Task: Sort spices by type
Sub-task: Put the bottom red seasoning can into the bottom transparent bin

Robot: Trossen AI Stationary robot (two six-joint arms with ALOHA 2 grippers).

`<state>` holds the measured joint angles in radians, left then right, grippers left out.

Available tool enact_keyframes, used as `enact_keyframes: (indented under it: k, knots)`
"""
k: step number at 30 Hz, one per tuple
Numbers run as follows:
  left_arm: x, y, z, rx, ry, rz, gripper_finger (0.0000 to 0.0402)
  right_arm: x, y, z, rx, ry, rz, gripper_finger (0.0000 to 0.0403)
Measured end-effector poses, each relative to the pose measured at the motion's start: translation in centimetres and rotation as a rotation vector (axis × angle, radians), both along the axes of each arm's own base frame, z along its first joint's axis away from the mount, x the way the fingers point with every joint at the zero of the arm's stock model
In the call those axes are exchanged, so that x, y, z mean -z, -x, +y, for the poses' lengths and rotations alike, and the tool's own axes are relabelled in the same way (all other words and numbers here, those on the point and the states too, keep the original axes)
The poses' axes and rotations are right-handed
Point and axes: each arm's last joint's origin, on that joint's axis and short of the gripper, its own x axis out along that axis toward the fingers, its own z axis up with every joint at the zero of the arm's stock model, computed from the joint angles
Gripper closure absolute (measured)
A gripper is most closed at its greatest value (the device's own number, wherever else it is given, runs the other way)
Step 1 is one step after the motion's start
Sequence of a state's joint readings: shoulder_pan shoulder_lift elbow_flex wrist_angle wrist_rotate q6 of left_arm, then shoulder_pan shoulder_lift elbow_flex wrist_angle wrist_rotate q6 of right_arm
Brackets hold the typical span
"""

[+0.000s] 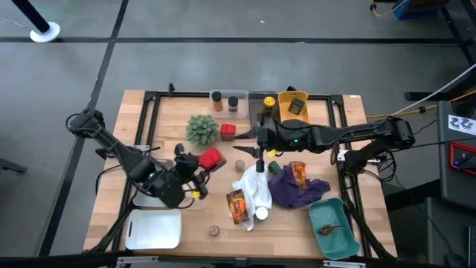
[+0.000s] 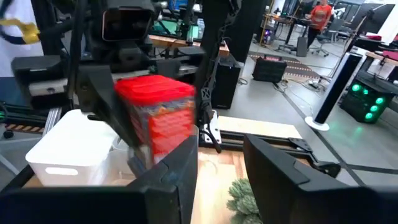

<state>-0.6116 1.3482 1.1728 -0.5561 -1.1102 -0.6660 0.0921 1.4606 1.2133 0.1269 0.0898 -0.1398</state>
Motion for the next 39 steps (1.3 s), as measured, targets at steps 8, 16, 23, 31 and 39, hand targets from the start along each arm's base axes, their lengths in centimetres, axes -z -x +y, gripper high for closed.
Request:
enact_keyframes:
  k: [8, 16, 23, 31, 39]
  knots:
    - [1.5, 3.5, -1.1, -0.044, 0.182, 0.012, 0.0239, -1.4, 2.3, -0.2, 0.006, 0.004, 0.036, 0.0272]
    - [4.7, 5.8, -1.4, -0.132, 0.334, 0.015, 0.0251, -1.9, 3.2, -0.4, 0.017, 0.007, 0.049, 0.0272]
    - [9.7, 6.5, -1.4, -0.202, 0.408, 0.033, 0.0238, -1.6, 3.2, -0.5, 0.043, 0.014, 0.076, 0.0272]
    - [13.6, 6.4, -1.3, -0.231, 0.377, 0.06, 0.0235, -1.6, 3.2, -0.5, 0.043, 0.011, 0.076, 0.0272]
    - [16.0, 4.8, -1.2, -0.205, 0.232, 0.136, 0.0234, -1.6, 3.2, -0.4, 0.043, 0.01, 0.076, 0.0272]
